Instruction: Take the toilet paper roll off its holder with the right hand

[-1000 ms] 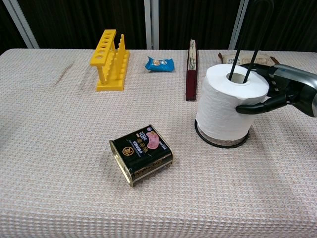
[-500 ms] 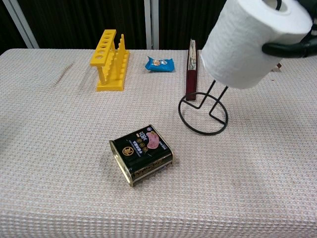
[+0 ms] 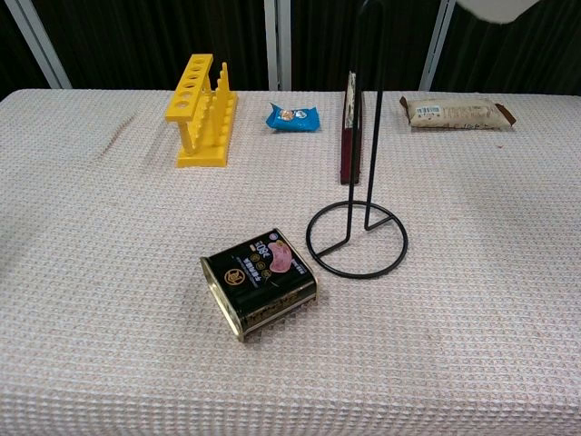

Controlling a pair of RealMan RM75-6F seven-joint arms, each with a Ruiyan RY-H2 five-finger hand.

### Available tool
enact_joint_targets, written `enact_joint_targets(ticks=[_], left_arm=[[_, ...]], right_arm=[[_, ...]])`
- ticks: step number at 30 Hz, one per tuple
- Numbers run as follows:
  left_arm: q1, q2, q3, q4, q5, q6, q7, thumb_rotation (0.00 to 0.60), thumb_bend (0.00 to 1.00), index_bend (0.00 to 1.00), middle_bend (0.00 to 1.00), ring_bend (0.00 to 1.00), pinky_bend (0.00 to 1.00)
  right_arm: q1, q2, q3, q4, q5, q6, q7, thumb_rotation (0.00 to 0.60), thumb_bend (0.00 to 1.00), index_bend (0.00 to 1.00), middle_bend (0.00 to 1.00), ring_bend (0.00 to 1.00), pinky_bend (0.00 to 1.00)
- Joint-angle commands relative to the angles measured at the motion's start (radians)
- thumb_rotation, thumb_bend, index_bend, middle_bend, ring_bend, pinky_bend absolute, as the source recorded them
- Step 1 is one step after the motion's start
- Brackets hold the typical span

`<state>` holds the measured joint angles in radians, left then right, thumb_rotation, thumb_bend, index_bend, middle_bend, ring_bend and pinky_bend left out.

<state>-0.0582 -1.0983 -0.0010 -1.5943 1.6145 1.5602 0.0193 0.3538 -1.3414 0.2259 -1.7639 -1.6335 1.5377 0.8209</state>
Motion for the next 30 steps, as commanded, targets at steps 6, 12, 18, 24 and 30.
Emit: enact_joint_targets(ticks=[6, 12, 18, 24, 30], left_arm=[[-0.002, -0.002, 0.001, -0.003, 0.003, -0.001, 0.004, 0.354, 0.15, 0.09, 0.05, 0.06, 0.22], [-0.005, -0.005, 0.004, -0.007, 0.008, -0.008, 0.015, 0.353, 0.15, 0.09, 0.05, 0.06, 0.22], [-0.008, -0.006, 0.004, -0.008, 0.009, -0.011, 0.017, 0.354, 0.15, 0.09, 0.05, 0.06, 0.22], [-0.008, -0.004, 0.002, -0.004, 0.003, -0.010, 0.007, 0.353, 0.15, 0.09, 0.05, 0.06, 0.22], [-0.007, -0.003, 0.003, -0.001, 0.006, -0.007, 0.003, 0.352, 0.15, 0.09, 0.05, 0.06, 0.22]], right_arm=[[-0.104, 0.074, -0.048, 0.067, -0.065, 0.148, 0.018, 0.600, 0.21, 0.44, 0.39, 0.34, 0.38], [-0.123, 0.105, -0.127, 0.141, 0.093, -0.058, -0.169, 0.600, 0.22, 0.44, 0.39, 0.34, 0.38], [-0.083, 0.045, -0.140, 0.229, 0.178, -0.212, -0.216, 0.600, 0.23, 0.44, 0.39, 0.34, 0.38], [-0.056, -0.014, -0.161, 0.319, 0.173, -0.291, -0.212, 0.600, 0.21, 0.36, 0.33, 0.30, 0.25], [-0.025, 0.004, -0.201, 0.356, 0.130, -0.367, -0.201, 0.600, 0.12, 0.02, 0.04, 0.02, 0.03]])
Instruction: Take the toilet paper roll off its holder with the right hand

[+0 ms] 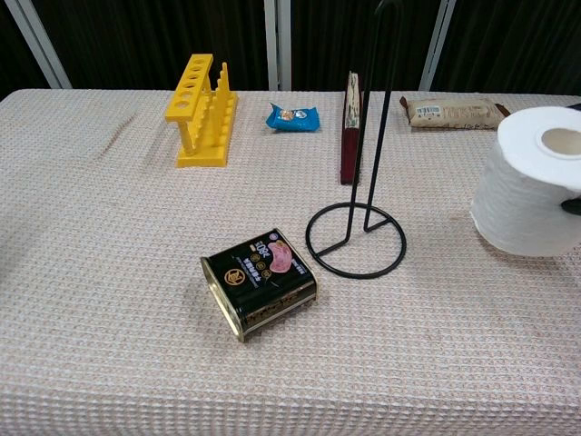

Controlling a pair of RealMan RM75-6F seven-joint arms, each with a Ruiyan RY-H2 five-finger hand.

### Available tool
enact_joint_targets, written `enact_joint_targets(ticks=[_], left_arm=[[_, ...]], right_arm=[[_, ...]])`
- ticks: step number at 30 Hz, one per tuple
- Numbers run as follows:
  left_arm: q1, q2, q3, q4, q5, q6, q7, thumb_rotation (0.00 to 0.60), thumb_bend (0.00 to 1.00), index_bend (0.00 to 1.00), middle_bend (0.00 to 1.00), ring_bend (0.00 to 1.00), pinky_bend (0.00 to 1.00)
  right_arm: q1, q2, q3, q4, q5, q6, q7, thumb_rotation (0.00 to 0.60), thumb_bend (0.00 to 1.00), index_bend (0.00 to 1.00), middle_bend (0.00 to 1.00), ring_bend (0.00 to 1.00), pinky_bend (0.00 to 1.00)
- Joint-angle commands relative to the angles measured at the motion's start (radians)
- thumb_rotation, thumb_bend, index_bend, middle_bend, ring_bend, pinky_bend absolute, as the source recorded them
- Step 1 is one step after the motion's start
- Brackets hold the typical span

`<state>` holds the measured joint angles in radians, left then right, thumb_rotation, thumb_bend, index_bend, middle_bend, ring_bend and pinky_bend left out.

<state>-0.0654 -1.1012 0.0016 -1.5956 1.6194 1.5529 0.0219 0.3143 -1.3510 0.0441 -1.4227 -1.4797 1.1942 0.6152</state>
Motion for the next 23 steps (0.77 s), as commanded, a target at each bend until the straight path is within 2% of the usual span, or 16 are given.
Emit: enact_joint_targets(ticks=[1, 4, 8, 9, 12, 15, 18, 23], left_arm=[[0.000, 0.000, 0.001, 0.000, 0.001, 0.001, 0.000, 0.351, 0.15, 0.09, 0.05, 0.06, 0.22], [0.002, 0.000, 0.001, -0.002, 0.002, 0.005, 0.003, 0.351, 0.15, 0.09, 0.05, 0.06, 0.22], [0.003, 0.000, 0.001, -0.004, 0.004, 0.007, 0.006, 0.353, 0.15, 0.09, 0.05, 0.06, 0.22], [0.003, -0.001, 0.001, -0.003, 0.004, 0.007, 0.006, 0.354, 0.15, 0.09, 0.05, 0.06, 0.22], [0.002, -0.002, 0.000, -0.004, 0.000, 0.004, 0.008, 0.354, 0.15, 0.09, 0.05, 0.06, 0.22], [0.001, -0.002, 0.001, -0.005, 0.000, 0.001, 0.009, 0.351, 0.15, 0.09, 0.05, 0.06, 0.22], [0.002, -0.002, 0.001, -0.005, 0.002, 0.005, 0.010, 0.352, 0.15, 0.09, 0.05, 0.06, 0.22], [0.004, -0.002, 0.002, -0.005, 0.003, 0.007, 0.009, 0.355, 0.15, 0.09, 0.05, 0.06, 0.22]], right_arm=[[0.012, 0.014, -0.018, 0.021, -0.030, -0.012, 0.004, 0.600, 0.07, 0.00, 0.00, 0.00, 0.00], [-0.006, 0.020, -0.023, 0.035, -0.056, 0.041, 0.019, 0.600, 0.00, 0.00, 0.00, 0.00, 0.00], [-0.042, 0.054, -0.042, 0.030, -0.095, 0.116, 0.020, 0.600, 0.00, 0.00, 0.00, 0.00, 0.00], [-0.062, 0.067, -0.050, 0.029, -0.120, 0.165, -0.002, 0.600, 0.00, 0.00, 0.00, 0.00, 0.00], [-0.131, 0.105, -0.066, 0.026, -0.167, 0.302, -0.171, 0.600, 0.00, 0.00, 0.00, 0.00, 0.00], [-0.188, 0.139, -0.063, -0.021, -0.144, 0.366, -0.373, 0.600, 0.00, 0.00, 0.00, 0.00, 0.00], [-0.220, 0.164, -0.063, -0.056, -0.108, 0.377, -0.463, 0.600, 0.04, 0.00, 0.00, 0.00, 0.00], [-0.256, 0.138, -0.049, -0.017, -0.058, 0.390, -0.525, 0.600, 0.04, 0.00, 0.00, 0.00, 0.00]])
